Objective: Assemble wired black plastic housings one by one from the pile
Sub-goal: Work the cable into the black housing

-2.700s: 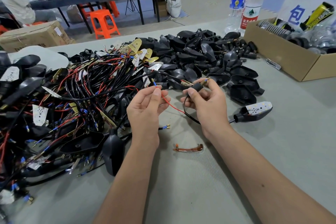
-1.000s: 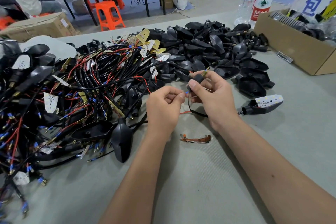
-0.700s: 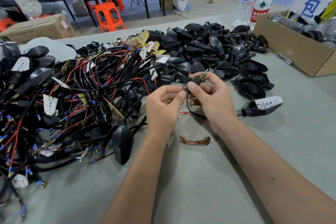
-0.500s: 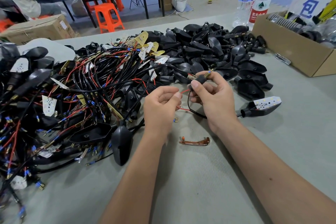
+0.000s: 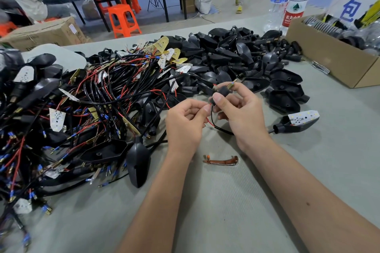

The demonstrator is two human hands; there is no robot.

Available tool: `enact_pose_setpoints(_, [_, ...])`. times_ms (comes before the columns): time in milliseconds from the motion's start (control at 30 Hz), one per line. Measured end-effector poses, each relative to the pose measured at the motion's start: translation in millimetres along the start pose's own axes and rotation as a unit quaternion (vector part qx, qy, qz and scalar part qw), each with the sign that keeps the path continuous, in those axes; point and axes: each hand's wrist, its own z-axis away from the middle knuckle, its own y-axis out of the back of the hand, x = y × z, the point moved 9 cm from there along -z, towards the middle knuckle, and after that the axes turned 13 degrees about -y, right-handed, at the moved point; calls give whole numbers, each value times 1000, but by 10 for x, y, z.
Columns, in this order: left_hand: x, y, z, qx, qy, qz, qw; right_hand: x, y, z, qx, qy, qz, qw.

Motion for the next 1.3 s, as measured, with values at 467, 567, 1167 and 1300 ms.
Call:
enact_pose_setpoints(467, [-80,-17,-8,-14,21,0,1000,6,42,-19,13,-11,-39,999])
enact_pose_setpoints(567, [-58,-33,-5,-15,8,-7,1000,37,6,-27,2,-25,-16,1000])
enact_pose_setpoints(1167, [133,146,-54,56,-80,-34,995,-93,-259,106,-41,106,291,950])
enact_pose_setpoints(1300, [127,229,-101,48,-76,-15,996,-51,-479,223,-95,155,418,890])
